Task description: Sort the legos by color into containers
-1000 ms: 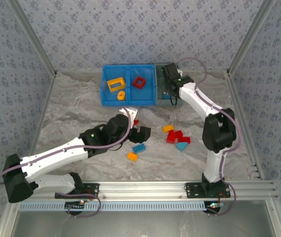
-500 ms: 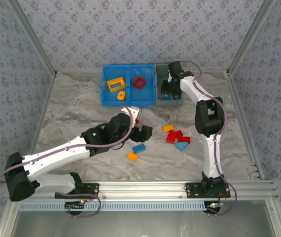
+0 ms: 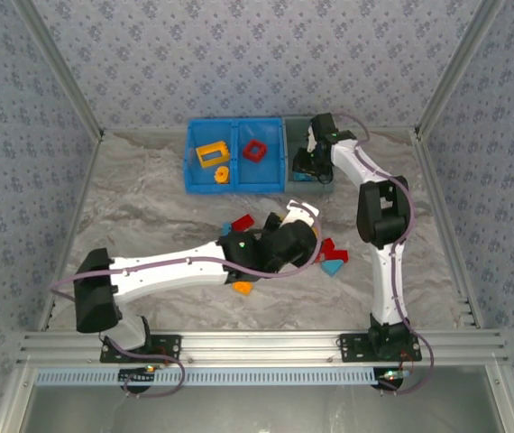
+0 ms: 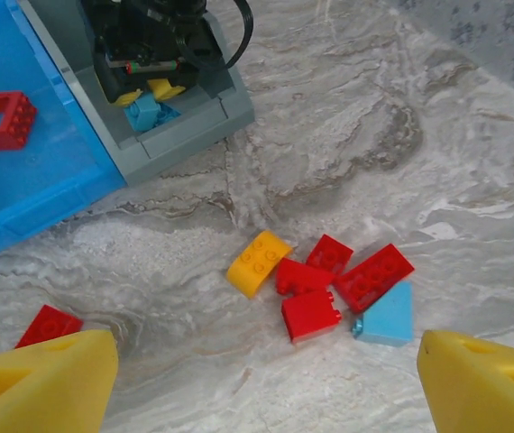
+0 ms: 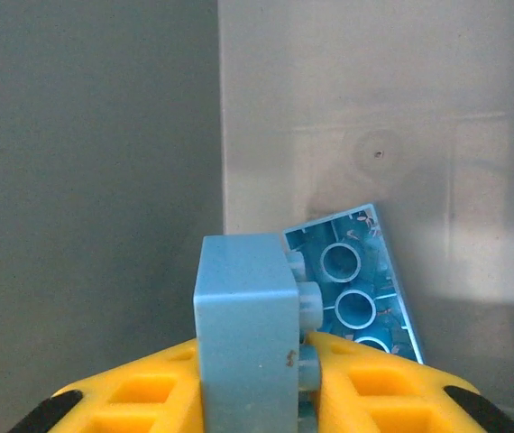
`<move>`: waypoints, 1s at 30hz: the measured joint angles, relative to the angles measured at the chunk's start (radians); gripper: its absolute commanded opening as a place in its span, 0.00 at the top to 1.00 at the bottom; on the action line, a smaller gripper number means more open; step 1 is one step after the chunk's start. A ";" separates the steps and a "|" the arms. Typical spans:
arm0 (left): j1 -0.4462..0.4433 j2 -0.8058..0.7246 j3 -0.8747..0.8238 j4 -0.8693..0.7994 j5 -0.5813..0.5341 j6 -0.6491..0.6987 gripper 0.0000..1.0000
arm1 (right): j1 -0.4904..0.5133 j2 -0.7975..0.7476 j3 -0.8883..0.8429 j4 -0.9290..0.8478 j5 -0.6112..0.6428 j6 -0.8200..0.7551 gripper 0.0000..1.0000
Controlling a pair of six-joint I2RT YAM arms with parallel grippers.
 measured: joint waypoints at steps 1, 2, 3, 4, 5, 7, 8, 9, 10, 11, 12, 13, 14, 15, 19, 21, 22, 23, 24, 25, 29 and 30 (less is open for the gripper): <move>-0.002 0.011 0.006 -0.008 -0.007 0.003 0.14 | 0.000 0.006 0.004 -0.005 -0.003 -0.003 0.56; -0.004 0.017 0.007 -0.013 -0.013 0.003 0.14 | 0.000 0.013 0.008 -0.010 -0.005 -0.006 0.52; -0.004 0.018 0.007 -0.023 -0.018 0.003 0.14 | 0.000 0.018 0.009 -0.012 -0.006 -0.008 0.49; -0.004 0.018 0.007 -0.031 -0.022 0.002 0.14 | 0.000 0.019 0.009 -0.017 -0.006 -0.011 0.47; -0.004 0.018 0.007 -0.035 -0.028 0.002 0.14 | 0.000 0.019 0.009 -0.024 -0.006 -0.013 0.47; -0.004 0.016 0.007 -0.044 -0.038 -0.002 0.14 | 0.000 0.018 0.009 -0.028 -0.005 -0.015 0.47; -0.004 0.013 0.006 -0.053 -0.041 -0.006 0.14 | 0.000 0.015 0.009 -0.028 -0.005 -0.016 0.47; -0.004 0.005 0.003 -0.060 -0.045 -0.012 0.14 | 0.000 0.011 0.006 -0.027 -0.003 -0.016 0.47; -0.004 -0.005 -0.004 -0.063 -0.048 -0.021 0.14 | 0.000 0.002 0.000 -0.028 0.000 -0.016 0.47; -0.004 -0.022 -0.015 -0.071 -0.052 -0.031 0.14 | 0.000 -0.011 -0.008 -0.028 0.005 -0.016 0.47; -0.004 -0.044 -0.028 -0.082 -0.057 -0.044 0.15 | 0.000 -0.030 -0.018 -0.028 0.009 -0.016 0.47; -0.004 -0.067 -0.042 -0.090 -0.062 -0.056 0.15 | 0.000 -0.049 -0.026 -0.029 0.015 -0.016 0.48; -0.003 -0.094 -0.059 -0.103 -0.066 -0.073 0.15 | 0.000 -0.075 -0.035 -0.028 0.021 -0.016 0.48; 0.001 -0.124 -0.076 -0.116 -0.070 -0.091 0.16 | 0.000 -0.105 -0.042 -0.027 0.027 -0.016 0.49; 0.035 -0.239 -0.142 -0.184 -0.070 -0.175 0.17 | 0.006 -0.265 -0.095 -0.005 0.073 -0.016 0.50; 0.080 -0.307 -0.184 -0.234 -0.063 -0.227 0.17 | 0.018 -0.375 -0.161 0.027 0.102 -0.016 0.50; 0.102 -0.336 -0.201 -0.257 -0.062 -0.249 0.17 | 0.027 -0.425 -0.193 0.039 0.116 -0.015 0.50; 0.130 -0.372 -0.222 -0.284 -0.058 -0.274 0.17 | 0.043 -0.485 -0.240 0.061 0.132 -0.016 0.50; 0.164 -0.411 -0.248 -0.316 -0.053 -0.301 0.18 | 0.068 -0.546 -0.293 0.088 0.148 -0.015 0.49; 0.192 -0.443 -0.270 -0.340 -0.045 -0.323 0.18 | 0.098 -0.603 -0.351 0.119 0.164 -0.015 0.48; 0.335 -0.594 -0.386 -0.459 0.008 -0.416 0.18 | 0.310 -0.801 -0.602 0.235 0.210 -0.011 0.45; 0.379 -0.634 -0.421 -0.489 0.029 -0.437 0.18 | 0.377 -0.834 -0.665 0.267 0.217 -0.007 0.43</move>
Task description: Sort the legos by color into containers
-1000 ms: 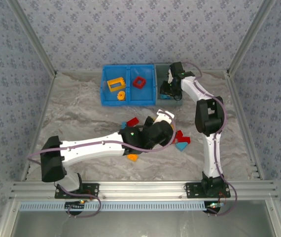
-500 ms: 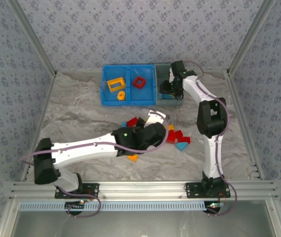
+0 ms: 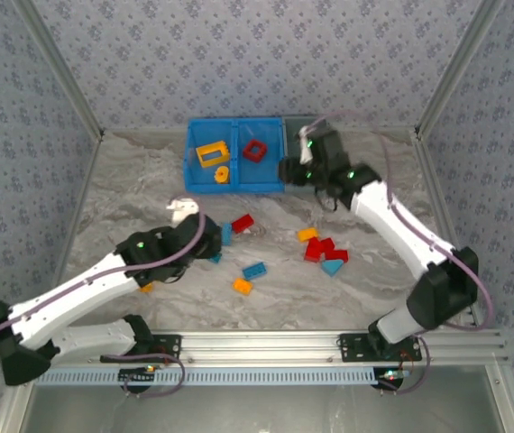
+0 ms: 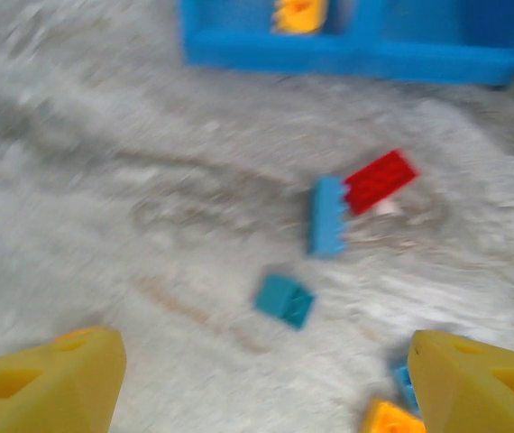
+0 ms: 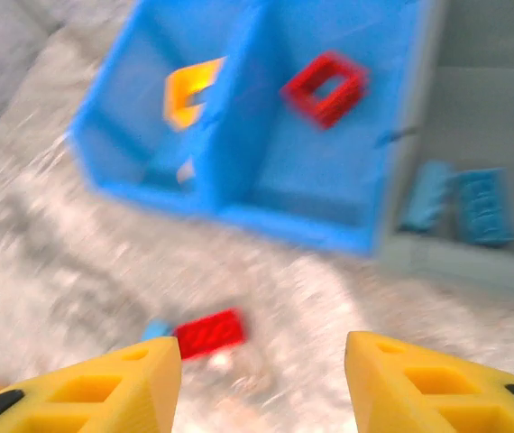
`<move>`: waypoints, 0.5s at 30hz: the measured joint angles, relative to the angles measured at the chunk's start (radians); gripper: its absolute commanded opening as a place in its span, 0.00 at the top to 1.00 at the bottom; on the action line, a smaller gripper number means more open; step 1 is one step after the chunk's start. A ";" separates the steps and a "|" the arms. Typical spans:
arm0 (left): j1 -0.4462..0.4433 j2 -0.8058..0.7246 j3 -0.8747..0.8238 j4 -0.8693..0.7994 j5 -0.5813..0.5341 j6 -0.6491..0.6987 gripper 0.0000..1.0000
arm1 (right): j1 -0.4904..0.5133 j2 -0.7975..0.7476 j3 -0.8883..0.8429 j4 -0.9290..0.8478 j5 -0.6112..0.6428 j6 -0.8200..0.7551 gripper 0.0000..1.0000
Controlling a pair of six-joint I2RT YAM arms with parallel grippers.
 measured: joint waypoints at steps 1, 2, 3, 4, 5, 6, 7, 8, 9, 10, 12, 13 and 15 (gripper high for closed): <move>0.047 -0.039 -0.036 -0.025 0.026 -0.017 0.18 | 0.070 -0.025 -0.064 0.035 0.009 0.008 0.42; 0.087 -0.067 -0.065 -0.045 0.049 -0.028 0.18 | 0.126 -0.037 -0.113 0.060 0.016 0.015 0.42; 0.136 -0.096 -0.099 -0.065 0.077 -0.038 0.18 | 0.193 -0.042 -0.170 0.085 0.026 0.026 0.41; 0.187 -0.117 -0.133 -0.078 0.110 -0.045 0.18 | 0.245 -0.039 -0.212 0.107 0.031 0.038 0.41; 0.232 -0.129 -0.163 -0.084 0.142 -0.045 0.18 | 0.292 -0.034 -0.253 0.129 0.034 0.050 0.40; 0.275 -0.134 -0.193 -0.086 0.175 -0.045 0.18 | 0.338 -0.027 -0.290 0.148 0.039 0.064 0.39; 0.319 -0.132 -0.220 -0.088 0.210 -0.044 0.18 | 0.378 -0.019 -0.320 0.164 0.042 0.077 0.39; 0.354 -0.125 -0.240 -0.087 0.239 -0.040 0.18 | 0.406 -0.010 -0.337 0.176 0.045 0.087 0.39; 0.389 -0.107 -0.257 -0.084 0.269 -0.034 0.19 | 0.436 0.002 -0.351 0.189 0.048 0.100 0.38; 0.422 -0.081 -0.269 -0.079 0.297 -0.025 0.20 | 0.459 0.014 -0.356 0.201 0.052 0.111 0.38; 0.468 -0.014 -0.274 -0.059 0.334 -0.006 0.23 | 0.494 0.034 -0.360 0.232 0.057 0.127 0.37; 0.484 0.026 -0.274 -0.040 0.348 0.006 0.24 | 0.509 0.040 -0.360 0.245 0.059 0.134 0.37; 0.501 0.078 -0.274 -0.007 0.365 0.024 0.28 | 0.526 0.048 -0.360 0.268 0.060 0.144 0.37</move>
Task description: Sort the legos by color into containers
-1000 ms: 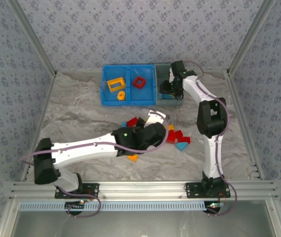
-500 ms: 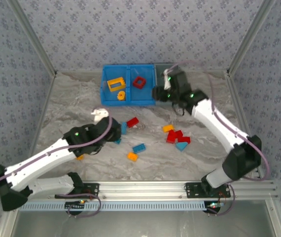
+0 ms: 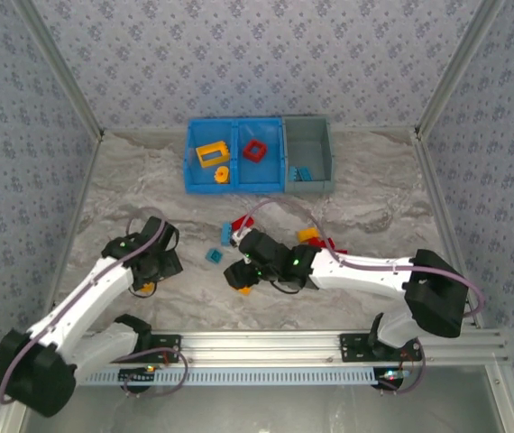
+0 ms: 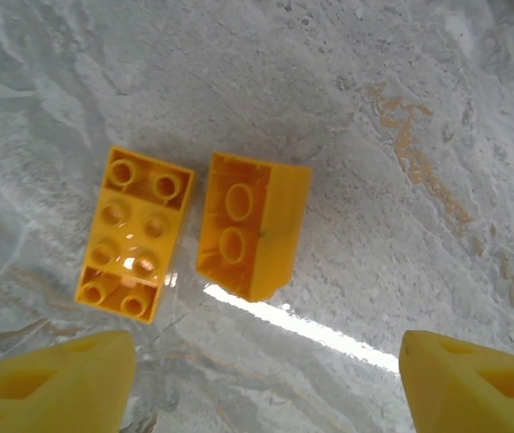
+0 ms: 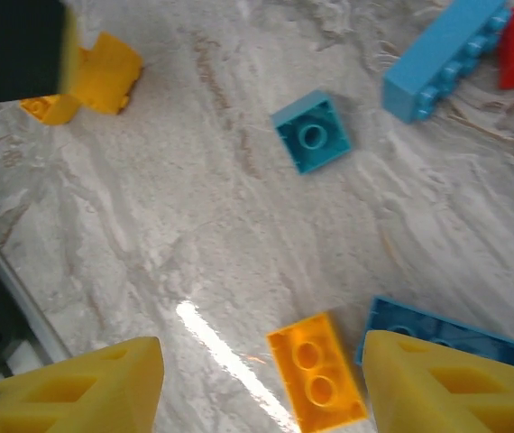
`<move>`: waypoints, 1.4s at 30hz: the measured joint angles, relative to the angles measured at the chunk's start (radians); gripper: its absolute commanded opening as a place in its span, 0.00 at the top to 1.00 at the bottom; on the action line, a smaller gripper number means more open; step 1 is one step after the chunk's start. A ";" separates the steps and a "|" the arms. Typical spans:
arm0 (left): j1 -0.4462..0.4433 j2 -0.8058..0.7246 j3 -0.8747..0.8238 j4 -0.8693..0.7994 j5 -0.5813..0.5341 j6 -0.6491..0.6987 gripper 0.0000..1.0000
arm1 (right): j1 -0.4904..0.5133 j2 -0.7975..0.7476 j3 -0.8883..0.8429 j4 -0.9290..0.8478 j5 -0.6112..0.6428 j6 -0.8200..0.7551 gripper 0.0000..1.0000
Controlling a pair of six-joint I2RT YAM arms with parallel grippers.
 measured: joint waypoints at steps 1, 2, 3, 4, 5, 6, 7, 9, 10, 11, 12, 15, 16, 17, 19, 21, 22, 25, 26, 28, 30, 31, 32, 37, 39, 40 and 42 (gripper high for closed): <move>0.003 0.018 0.000 0.014 0.005 0.007 0.30 | 0.006 0.002 0.000 0.008 0.000 0.005 0.37; 0.006 0.033 0.000 0.027 0.011 0.012 0.32 | 0.009 0.004 0.000 0.015 0.000 0.007 0.37; 0.007 0.047 0.000 0.043 0.016 0.018 0.32 | 0.011 0.005 0.000 0.021 0.000 0.011 0.37; 0.007 0.061 0.000 0.056 0.016 0.023 0.32 | 0.012 0.007 0.000 0.026 0.000 0.015 0.36; 0.007 0.073 0.000 0.066 0.017 0.027 0.32 | 0.012 0.008 0.000 0.029 0.000 0.018 0.36; 0.007 0.085 0.000 0.076 0.016 0.030 0.33 | 0.013 0.010 0.000 0.033 0.000 0.021 0.35; 0.007 0.095 -0.003 0.088 0.016 0.031 0.33 | 0.013 0.010 0.000 0.036 0.000 0.023 0.35; 0.007 0.114 -0.010 0.106 0.014 0.037 0.34 | 0.014 0.012 0.000 0.041 0.000 0.025 0.34; 0.007 0.124 -0.011 0.111 0.012 0.041 0.35 | 0.015 0.013 0.000 0.043 0.000 0.025 0.34; 0.007 0.135 -0.013 0.114 0.008 0.045 0.35 | 0.017 0.015 0.000 0.045 0.000 0.025 0.34; 0.007 0.146 -0.013 0.118 0.003 0.046 0.35 | 0.017 0.017 0.002 0.045 0.000 0.025 0.34; 0.007 0.165 -0.020 0.132 -0.012 0.050 0.37 | 0.019 0.023 0.003 0.046 0.000 0.025 0.34; 0.007 0.166 -0.024 0.136 -0.017 0.052 0.37 | 0.020 0.024 0.003 0.045 0.001 0.025 0.34; 0.007 0.166 -0.028 0.139 -0.022 0.054 0.38 | 0.021 0.024 0.003 0.045 0.002 0.025 0.34; 0.007 0.171 -0.036 0.143 -0.032 0.056 0.39 | 0.021 0.025 0.003 0.045 0.005 0.026 0.34; 0.007 0.182 -0.043 0.153 -0.040 0.056 0.40 | 0.021 0.025 0.003 0.045 0.008 0.027 0.34; 0.007 0.189 -0.046 0.156 -0.045 0.057 0.40 | 0.021 0.026 0.004 0.045 0.010 0.029 0.34; 0.007 0.215 -0.056 0.169 -0.053 0.064 0.43 | 0.021 0.031 0.007 0.045 0.013 0.030 0.34; 0.007 0.223 -0.058 0.173 -0.054 0.066 0.44 | 0.021 0.033 0.010 0.043 0.015 0.032 0.34; 0.007 0.242 -0.061 0.187 -0.056 0.071 0.46 | 0.021 0.038 0.017 0.043 0.018 0.032 0.35; 0.007 0.258 -0.062 0.201 -0.056 0.074 0.49 | 0.021 0.040 0.023 0.043 0.019 0.033 0.35; 0.007 0.267 -0.062 0.210 -0.056 0.074 0.52 | 0.021 0.041 0.026 0.043 0.022 0.033 0.35; 0.007 0.272 -0.062 0.216 -0.055 0.077 0.55 | 0.021 0.041 0.027 0.042 0.026 0.033 0.35; 0.006 0.278 -0.060 0.254 -0.055 0.083 0.74 | 0.021 0.041 0.030 0.040 0.042 0.037 0.37; 0.004 0.277 -0.055 0.267 -0.051 0.089 0.78 | 0.023 0.040 0.030 0.039 0.057 0.040 0.37; -0.002 0.277 -0.051 0.274 -0.048 0.090 0.78 | 0.023 0.038 0.030 0.036 0.069 0.043 0.37; -0.020 0.277 -0.040 0.277 -0.044 0.090 0.79 | 0.026 0.020 0.029 0.018 0.110 0.051 0.37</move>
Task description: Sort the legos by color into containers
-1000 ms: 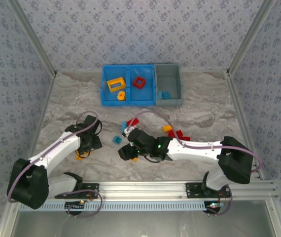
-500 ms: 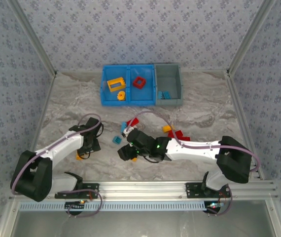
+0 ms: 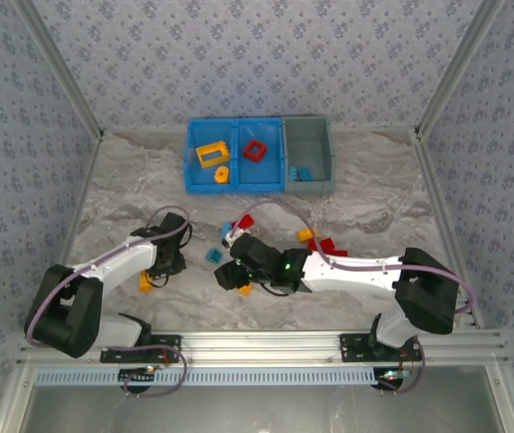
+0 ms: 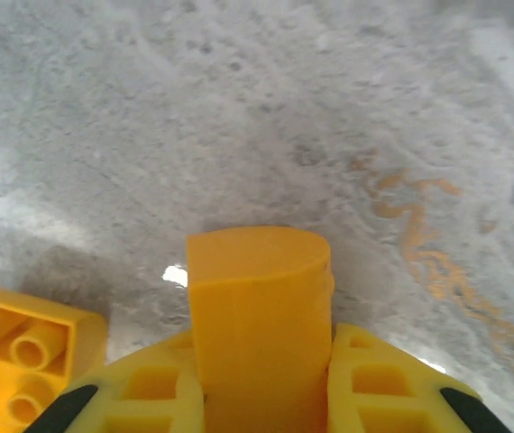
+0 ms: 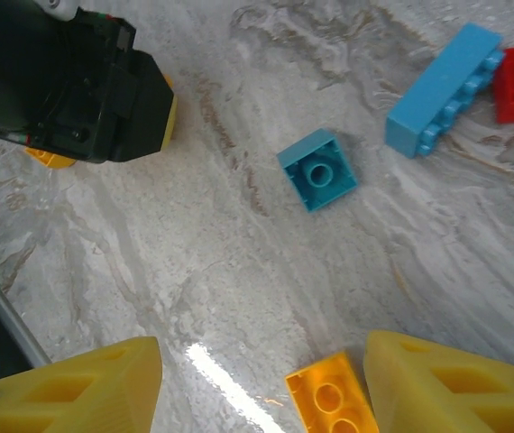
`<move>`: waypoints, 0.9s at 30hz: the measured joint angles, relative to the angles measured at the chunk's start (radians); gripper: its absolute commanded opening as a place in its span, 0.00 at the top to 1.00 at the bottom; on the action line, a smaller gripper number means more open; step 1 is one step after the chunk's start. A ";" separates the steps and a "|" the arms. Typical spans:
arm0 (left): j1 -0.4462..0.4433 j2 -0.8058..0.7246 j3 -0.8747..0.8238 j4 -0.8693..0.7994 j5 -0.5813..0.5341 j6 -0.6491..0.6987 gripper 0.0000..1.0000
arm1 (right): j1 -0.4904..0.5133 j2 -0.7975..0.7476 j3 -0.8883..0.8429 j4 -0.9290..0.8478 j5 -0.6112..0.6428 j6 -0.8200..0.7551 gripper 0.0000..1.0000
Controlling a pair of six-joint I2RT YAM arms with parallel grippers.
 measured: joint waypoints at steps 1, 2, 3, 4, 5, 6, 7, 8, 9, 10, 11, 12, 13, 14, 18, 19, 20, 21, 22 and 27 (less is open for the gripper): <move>-0.014 0.000 0.016 -0.003 0.000 0.001 0.79 | 0.002 -0.019 -0.002 -0.010 0.032 0.002 0.36; -0.026 0.000 0.035 -0.007 0.000 0.003 0.79 | 0.004 -0.040 -0.005 -0.016 0.061 0.005 0.35; -0.039 0.000 0.064 -0.010 0.000 0.005 0.79 | 0.005 -0.068 -0.008 -0.022 0.098 0.008 0.34; -0.049 0.000 0.101 -0.013 0.002 0.012 0.79 | 0.005 -0.099 -0.012 -0.023 0.135 0.008 0.33; -0.056 0.005 0.140 -0.014 0.003 0.019 0.79 | 0.005 -0.125 -0.014 -0.023 0.168 0.008 0.32; -0.061 0.018 0.190 -0.014 0.004 0.031 0.79 | 0.005 -0.149 -0.014 -0.022 0.204 0.007 0.31; -0.064 0.045 0.251 -0.013 0.005 0.046 0.79 | 0.004 -0.168 -0.014 -0.021 0.236 0.004 0.31; -0.063 0.070 0.299 -0.012 0.004 0.060 0.79 | 0.000 -0.179 -0.014 -0.021 0.261 0.001 0.30; -0.063 0.115 0.367 -0.008 0.004 0.082 0.79 | -0.005 -0.183 -0.013 -0.020 0.285 -0.003 0.30; -0.063 0.161 0.430 -0.004 0.005 0.104 0.79 | -0.012 -0.183 -0.010 -0.020 0.301 -0.006 0.29; -0.060 0.200 0.480 -0.001 0.006 0.123 0.79 | -0.020 -0.178 -0.008 -0.021 0.317 -0.011 0.29; -0.057 0.252 0.545 0.004 0.011 0.149 0.79 | -0.031 -0.171 -0.005 -0.022 0.333 -0.015 0.28; -0.053 0.305 0.609 0.006 0.016 0.175 0.79 | -0.040 -0.163 0.001 -0.023 0.351 -0.020 0.27; -0.047 0.346 0.658 0.007 0.022 0.196 0.78 | -0.050 -0.156 0.007 -0.023 0.365 -0.023 0.27; 0.001 0.554 0.898 0.005 0.047 0.290 0.77 | -0.094 -0.128 0.051 -0.022 0.400 -0.027 0.26; 0.017 0.607 0.955 0.001 0.053 0.310 0.76 | -0.104 -0.122 0.064 -0.021 0.405 -0.027 0.26; 0.032 0.654 1.007 -0.005 0.059 0.327 0.76 | -0.113 -0.118 0.074 -0.020 0.406 -0.027 0.26; 0.049 0.704 1.061 -0.014 0.065 0.345 0.75 | -0.122 -0.115 0.083 -0.019 0.407 -0.027 0.26; 0.063 0.751 1.111 -0.023 0.069 0.361 0.74 | -0.129 -0.112 0.091 -0.018 0.407 -0.027 0.26; 0.105 0.932 1.313 -0.081 0.090 0.428 0.67 | -0.150 -0.104 0.111 -0.019 0.405 -0.030 0.26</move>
